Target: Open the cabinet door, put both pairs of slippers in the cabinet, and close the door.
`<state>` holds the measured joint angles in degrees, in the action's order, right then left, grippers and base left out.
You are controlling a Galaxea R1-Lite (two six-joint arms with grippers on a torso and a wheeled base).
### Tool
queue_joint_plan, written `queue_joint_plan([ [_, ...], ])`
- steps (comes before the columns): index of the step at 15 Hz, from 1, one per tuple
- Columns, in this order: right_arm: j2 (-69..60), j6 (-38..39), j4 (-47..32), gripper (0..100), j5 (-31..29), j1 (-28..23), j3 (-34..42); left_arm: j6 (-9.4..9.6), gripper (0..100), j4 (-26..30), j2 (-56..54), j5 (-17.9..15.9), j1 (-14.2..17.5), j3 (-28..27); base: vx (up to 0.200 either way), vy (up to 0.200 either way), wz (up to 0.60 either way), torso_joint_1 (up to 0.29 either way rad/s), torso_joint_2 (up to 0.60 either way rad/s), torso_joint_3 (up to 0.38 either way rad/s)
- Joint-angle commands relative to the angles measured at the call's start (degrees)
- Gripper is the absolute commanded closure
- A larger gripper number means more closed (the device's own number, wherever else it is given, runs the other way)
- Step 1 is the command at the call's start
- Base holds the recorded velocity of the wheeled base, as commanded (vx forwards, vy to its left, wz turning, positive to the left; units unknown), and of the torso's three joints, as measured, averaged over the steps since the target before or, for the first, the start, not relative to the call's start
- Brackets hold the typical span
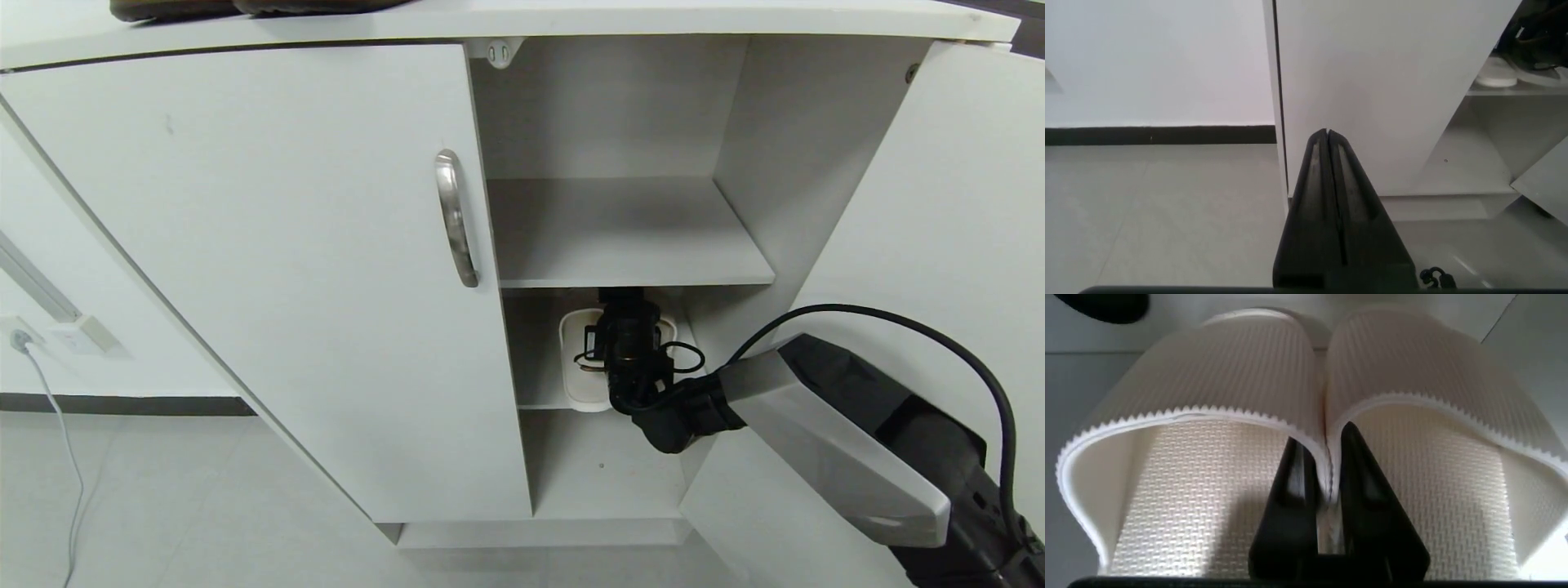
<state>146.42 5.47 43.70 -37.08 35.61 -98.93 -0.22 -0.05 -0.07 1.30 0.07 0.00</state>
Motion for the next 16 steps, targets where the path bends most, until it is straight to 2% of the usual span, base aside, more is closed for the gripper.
queue_joint_plan([
  [1,1.24,-0.02,-0.37,100,-0.01,-0.19,-1.18,-0.04,100,-0.04,0.07,0.01,0.01,0.0,0.0,0.0,0.0,0.0,0.0,0.0],
  [2,1.41,-0.02,-0.55,0,-0.01,-0.19,-1.27,-0.04,100,-0.04,0.07,0.01,0.01,0.0,0.0,0.0,0.0,0.0,0.0,0.0],
  [6,2.03,-0.02,-0.37,0,-0.09,-0.19,-1.0,-0.04,100,-0.04,0.07,-0.07,0.01,0.0,0.0,0.0,0.0,0.0,0.0,0.0],
  [10,-3.95,-0.02,0.33,0,-0.62,0.78,6.82,0.04,100,-0.04,0.07,-0.07,0.01,0.0,0.0,0.0,0.0,0.0,0.0,0.0],
  [13,-10.28,-0.11,4.72,0,-1.85,2.36,16.92,0.13,100,-0.04,0.07,-0.07,0.01,0.0,0.0,0.0,0.0,0.0,0.0,0.0],
  [16,-19.42,0.24,11.67,0,-2.03,5.52,33.18,0.4,100,-0.04,0.07,-0.16,0.01,0.0,0.0,0.0,0.0,0.0,0.0,0.0],
])
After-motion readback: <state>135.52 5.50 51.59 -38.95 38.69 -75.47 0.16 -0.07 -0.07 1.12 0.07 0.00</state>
